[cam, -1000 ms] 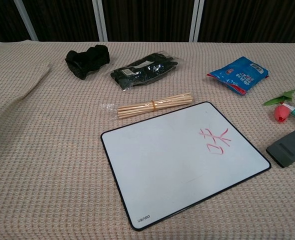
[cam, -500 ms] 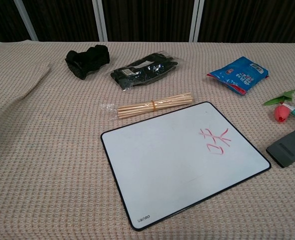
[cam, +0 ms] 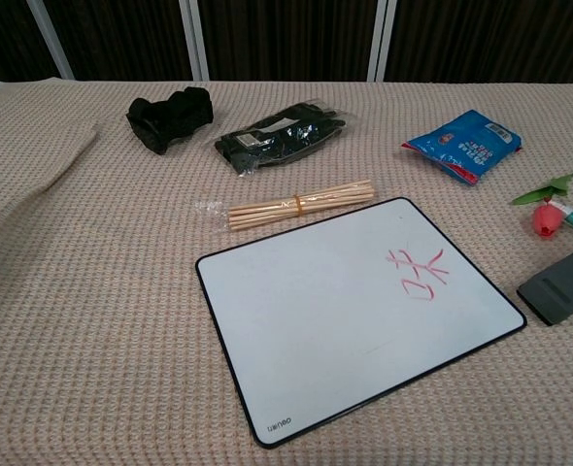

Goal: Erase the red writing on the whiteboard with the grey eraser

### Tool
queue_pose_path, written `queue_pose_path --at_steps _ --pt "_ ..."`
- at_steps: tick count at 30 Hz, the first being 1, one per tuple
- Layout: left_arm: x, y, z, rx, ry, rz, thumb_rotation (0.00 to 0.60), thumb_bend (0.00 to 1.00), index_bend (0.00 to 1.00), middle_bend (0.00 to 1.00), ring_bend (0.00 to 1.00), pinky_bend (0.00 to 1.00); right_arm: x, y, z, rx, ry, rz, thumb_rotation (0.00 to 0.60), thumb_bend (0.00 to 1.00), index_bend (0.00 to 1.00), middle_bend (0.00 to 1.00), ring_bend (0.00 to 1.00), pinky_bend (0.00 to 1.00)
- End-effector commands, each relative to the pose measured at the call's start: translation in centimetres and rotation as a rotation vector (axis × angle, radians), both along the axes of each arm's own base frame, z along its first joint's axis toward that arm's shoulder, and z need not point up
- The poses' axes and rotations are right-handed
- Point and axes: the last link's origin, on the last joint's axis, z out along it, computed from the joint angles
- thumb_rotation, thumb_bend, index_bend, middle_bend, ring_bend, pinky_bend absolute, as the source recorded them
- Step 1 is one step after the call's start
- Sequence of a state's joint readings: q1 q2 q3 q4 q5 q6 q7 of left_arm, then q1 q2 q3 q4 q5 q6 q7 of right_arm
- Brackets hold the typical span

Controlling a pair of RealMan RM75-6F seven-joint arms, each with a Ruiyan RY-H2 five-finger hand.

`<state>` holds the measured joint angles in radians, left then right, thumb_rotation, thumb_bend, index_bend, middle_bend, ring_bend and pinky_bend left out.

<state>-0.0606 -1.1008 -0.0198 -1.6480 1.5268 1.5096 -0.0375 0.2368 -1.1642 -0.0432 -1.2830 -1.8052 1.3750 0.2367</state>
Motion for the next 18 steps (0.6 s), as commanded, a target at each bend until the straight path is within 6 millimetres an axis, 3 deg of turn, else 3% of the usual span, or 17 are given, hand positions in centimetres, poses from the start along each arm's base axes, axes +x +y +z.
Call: queue_pose_path --at_steps 1,18 --pt "0.0 0.0 0.0 0.002 0.001 0.002 0.600 0.51 0.14 0.05 0.00 0.01 0.0 -0.5 -1.2 0.020 0.017 0.024 0.600 0.12 0.02 0.18 0.15 0.14" --pt "-0.1 0.0 -0.1 0.001 0.002 0.020 0.600 0.51 0.15 0.05 0.00 0.01 0.0 -2.3 -4.8 0.060 0.045 0.064 0.600 0.20 0.13 0.26 0.22 0.14"
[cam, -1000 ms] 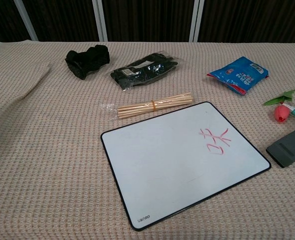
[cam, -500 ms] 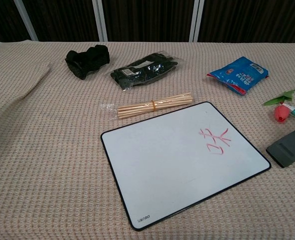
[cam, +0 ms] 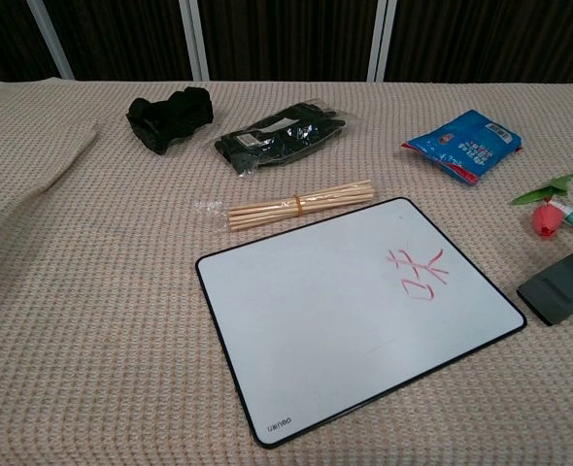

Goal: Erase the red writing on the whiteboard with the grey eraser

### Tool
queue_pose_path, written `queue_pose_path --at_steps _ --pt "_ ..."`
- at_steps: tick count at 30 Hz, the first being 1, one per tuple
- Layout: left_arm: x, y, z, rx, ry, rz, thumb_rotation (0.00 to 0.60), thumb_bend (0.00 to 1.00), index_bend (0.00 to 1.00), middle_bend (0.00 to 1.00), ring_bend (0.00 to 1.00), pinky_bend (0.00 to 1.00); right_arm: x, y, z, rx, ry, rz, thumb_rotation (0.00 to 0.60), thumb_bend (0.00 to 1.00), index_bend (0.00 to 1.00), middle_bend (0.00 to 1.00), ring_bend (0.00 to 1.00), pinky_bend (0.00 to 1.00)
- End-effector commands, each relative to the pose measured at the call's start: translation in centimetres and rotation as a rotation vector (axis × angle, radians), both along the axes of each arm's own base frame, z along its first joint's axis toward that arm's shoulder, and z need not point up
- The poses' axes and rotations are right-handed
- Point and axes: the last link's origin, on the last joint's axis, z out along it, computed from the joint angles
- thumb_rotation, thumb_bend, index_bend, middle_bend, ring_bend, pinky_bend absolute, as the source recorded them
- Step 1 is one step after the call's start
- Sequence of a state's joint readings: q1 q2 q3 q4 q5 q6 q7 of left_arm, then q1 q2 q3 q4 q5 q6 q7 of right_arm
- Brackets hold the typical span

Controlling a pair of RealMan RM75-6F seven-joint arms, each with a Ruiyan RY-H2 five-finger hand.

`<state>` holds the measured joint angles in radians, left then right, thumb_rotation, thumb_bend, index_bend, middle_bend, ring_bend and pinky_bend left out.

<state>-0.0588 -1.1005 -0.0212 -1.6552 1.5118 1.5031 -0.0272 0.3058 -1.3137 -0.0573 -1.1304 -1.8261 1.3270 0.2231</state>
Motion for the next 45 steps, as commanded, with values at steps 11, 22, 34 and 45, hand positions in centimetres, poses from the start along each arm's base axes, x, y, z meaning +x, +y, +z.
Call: queue_pose_path --at_steps 11,22,34,45 --pt "0.0 0.1 0.0 0.006 -0.006 0.017 0.600 0.51 0.15 0.05 0.00 0.01 0.4 -1.6 -1.8 0.002 0.005 0.010 0.600 0.31 0.24 0.30 0.26 0.20" --pt "-0.1 0.1 0.0 0.008 -0.004 0.020 0.600 0.51 0.15 0.05 0.00 0.01 0.5 -2.1 -2.7 0.024 0.031 0.023 0.600 0.32 0.29 0.34 0.30 0.22" --pt "-0.1 0.1 0.0 0.015 -0.004 0.027 0.600 0.51 0.15 0.05 0.00 0.02 0.7 -2.3 -3.3 0.042 0.049 0.029 0.600 0.34 0.35 0.38 0.35 0.23" --pt "-0.1 0.1 0.0 0.019 -0.003 0.034 0.600 0.51 0.16 0.05 0.00 0.02 1.2 -2.3 -3.8 0.063 0.064 0.045 0.600 0.44 0.48 0.46 0.42 0.28"
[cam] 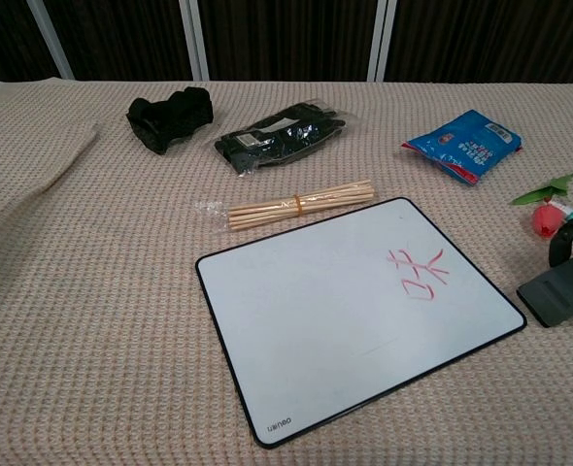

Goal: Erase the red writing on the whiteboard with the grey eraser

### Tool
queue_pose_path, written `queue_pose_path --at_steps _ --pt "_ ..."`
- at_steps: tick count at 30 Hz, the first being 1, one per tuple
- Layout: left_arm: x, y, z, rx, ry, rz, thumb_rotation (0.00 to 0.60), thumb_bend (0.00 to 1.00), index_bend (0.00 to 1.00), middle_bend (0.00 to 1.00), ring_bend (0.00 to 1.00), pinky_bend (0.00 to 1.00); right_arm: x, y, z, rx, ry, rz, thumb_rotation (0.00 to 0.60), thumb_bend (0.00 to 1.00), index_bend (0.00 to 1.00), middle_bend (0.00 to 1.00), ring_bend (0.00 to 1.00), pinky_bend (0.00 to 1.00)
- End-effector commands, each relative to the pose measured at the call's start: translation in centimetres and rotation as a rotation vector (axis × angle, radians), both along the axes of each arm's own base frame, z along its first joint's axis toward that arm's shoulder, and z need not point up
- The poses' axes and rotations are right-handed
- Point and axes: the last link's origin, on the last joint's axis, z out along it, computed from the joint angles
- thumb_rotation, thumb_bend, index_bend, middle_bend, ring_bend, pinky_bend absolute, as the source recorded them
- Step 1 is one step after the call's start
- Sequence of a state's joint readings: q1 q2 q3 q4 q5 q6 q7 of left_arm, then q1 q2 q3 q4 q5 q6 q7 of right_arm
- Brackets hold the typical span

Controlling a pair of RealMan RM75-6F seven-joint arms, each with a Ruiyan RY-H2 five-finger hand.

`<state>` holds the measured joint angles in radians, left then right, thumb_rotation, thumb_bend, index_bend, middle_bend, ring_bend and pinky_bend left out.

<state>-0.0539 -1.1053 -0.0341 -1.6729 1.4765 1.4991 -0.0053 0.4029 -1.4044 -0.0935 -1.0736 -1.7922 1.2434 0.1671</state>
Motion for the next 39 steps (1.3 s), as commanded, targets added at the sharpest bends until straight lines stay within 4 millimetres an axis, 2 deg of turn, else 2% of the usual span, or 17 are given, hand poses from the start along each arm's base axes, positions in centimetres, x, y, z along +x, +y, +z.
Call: queue_pose_path --at_steps 1,10,16,21,25,29,39 --pt "0.0 0.0 0.0 0.001 -0.001 0.003 0.600 0.51 0.16 0.05 0.00 0.02 0.2 0.0 -0.1 0.006 -0.005 0.003 0.600 0.45 0.50 0.47 0.43 0.29" --pt "0.0 0.0 0.0 0.002 -0.004 0.007 0.600 0.51 0.16 0.05 0.00 0.02 2.0 -0.8 0.8 0.007 -0.048 0.035 0.600 0.48 0.53 0.51 0.47 0.35" --pt "0.1 0.0 0.0 0.004 -0.008 0.009 0.600 0.51 0.16 0.05 0.00 0.02 5.4 -2.4 1.2 0.031 -0.041 0.092 0.600 0.48 0.54 0.51 0.49 0.39" --pt "0.1 -0.1 0.0 0.005 -0.011 0.012 0.600 0.51 0.16 0.05 0.00 0.02 8.5 -3.7 0.6 0.068 -0.016 0.109 0.600 0.48 0.54 0.51 0.49 0.39" --pt "0.0 -0.1 0.1 0.008 -0.015 0.016 0.600 0.51 0.16 0.05 0.00 0.02 11.5 -4.9 -0.7 0.109 -0.036 0.113 0.600 0.48 0.54 0.51 0.50 0.39" --pt "0.0 -0.1 0.2 0.010 -0.019 0.018 0.600 0.51 0.16 0.05 0.00 0.02 13.7 -5.9 -2.5 0.145 -0.009 0.102 0.600 0.48 0.54 0.51 0.50 0.39" --pt "0.0 -0.1 0.2 0.010 -0.025 0.021 0.600 0.51 0.16 0.05 0.00 0.02 16.7 -8.7 -6.8 0.163 0.031 0.065 0.600 0.48 0.54 0.51 0.50 0.39"
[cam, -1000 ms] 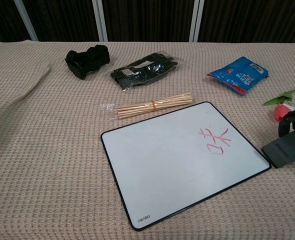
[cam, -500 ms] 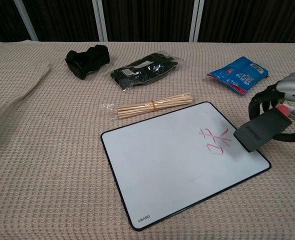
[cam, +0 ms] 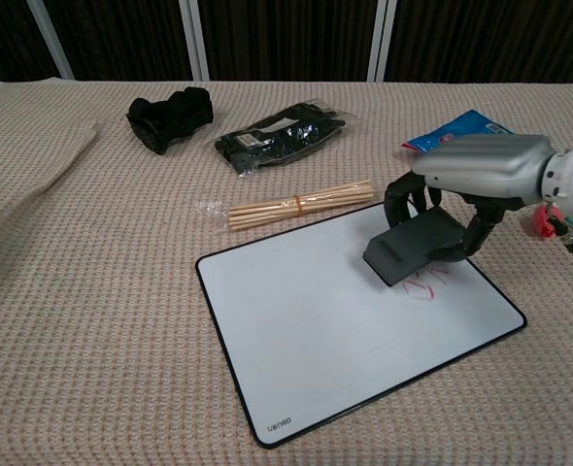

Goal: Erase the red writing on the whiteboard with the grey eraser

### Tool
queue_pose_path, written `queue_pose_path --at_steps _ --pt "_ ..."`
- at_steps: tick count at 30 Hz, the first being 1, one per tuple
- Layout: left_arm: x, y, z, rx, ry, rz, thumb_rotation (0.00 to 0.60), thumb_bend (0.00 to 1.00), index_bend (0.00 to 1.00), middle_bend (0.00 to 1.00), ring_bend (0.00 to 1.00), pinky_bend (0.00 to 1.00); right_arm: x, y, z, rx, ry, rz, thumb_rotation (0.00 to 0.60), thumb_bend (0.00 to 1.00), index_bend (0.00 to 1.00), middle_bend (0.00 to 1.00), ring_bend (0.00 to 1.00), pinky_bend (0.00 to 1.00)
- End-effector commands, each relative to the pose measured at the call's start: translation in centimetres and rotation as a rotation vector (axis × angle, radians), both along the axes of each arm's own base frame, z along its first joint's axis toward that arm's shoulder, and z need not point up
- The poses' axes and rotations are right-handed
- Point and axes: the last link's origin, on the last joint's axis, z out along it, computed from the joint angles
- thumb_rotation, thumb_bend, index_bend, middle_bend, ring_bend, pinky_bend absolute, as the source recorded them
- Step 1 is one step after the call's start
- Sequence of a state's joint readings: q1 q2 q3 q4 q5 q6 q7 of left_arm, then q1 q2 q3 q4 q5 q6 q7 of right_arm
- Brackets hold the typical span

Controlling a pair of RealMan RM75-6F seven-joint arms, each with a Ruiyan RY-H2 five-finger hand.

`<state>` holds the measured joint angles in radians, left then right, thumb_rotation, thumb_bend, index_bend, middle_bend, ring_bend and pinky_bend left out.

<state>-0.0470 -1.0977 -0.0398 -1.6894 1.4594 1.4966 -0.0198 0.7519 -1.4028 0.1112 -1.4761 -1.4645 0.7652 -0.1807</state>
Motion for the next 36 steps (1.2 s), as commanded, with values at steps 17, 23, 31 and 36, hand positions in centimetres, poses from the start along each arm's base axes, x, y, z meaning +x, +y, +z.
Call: queue_pose_path --at_steps 17,23,31,36 --pt "-0.3 0.1 0.4 0.007 -0.008 0.008 0.600 0.51 0.16 0.05 0.00 0.02 1.3 -1.1 -3.1 0.002 0.022 -0.039 0.600 0.48 0.54 0.52 0.50 0.39" --pt "-0.2 0.1 0.3 0.006 -0.007 0.007 0.600 0.51 0.16 0.05 0.00 0.02 0.0 0.9 -2.4 0.018 0.028 -0.025 0.600 0.48 0.54 0.52 0.51 0.39" --pt "0.0 0.0 0.1 0.006 -0.002 0.002 0.600 0.51 0.16 0.05 0.00 0.02 -1.8 4.8 -1.3 0.062 0.042 0.002 0.600 0.48 0.54 0.52 0.51 0.39" --pt "0.0 0.0 0.1 0.006 -0.002 0.003 0.600 0.51 0.16 0.05 0.00 0.02 -2.8 6.4 -0.4 0.075 0.037 -0.008 0.600 0.48 0.54 0.52 0.51 0.39"
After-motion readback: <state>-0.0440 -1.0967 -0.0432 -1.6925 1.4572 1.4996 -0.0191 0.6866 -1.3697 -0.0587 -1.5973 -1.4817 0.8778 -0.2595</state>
